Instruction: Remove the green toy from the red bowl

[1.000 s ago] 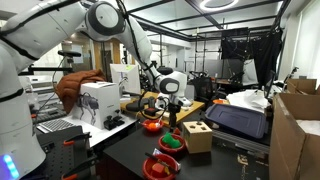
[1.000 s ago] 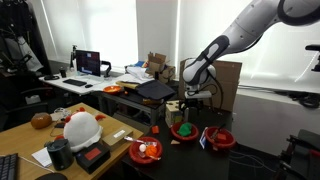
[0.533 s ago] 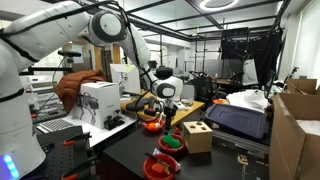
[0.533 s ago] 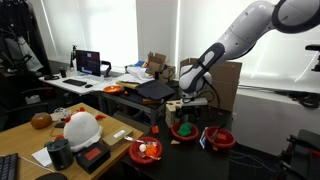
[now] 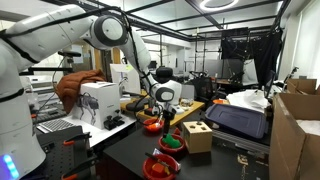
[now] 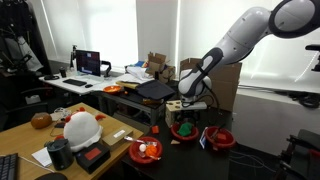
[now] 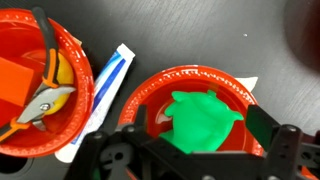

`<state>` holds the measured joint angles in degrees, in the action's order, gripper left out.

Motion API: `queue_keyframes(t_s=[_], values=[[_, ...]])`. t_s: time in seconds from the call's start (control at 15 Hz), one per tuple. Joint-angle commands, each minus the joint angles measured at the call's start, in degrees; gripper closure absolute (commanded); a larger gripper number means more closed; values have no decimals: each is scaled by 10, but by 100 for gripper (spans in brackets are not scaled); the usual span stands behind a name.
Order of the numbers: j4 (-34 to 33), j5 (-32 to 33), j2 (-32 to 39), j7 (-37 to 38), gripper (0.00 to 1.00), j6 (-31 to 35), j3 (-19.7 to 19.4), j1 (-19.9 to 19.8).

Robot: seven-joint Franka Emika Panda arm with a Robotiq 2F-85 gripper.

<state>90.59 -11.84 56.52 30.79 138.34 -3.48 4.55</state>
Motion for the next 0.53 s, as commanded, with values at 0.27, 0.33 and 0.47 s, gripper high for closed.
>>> queue_keyframes(t_s=[0.27, 0.33, 0.47], values=[[-19, -8, 9, -14, 0, 20, 3, -4], [-19, -10, 11, -13, 0, 20, 4, -6], [-19, -9, 16, -14, 0, 24, 4, -7]])
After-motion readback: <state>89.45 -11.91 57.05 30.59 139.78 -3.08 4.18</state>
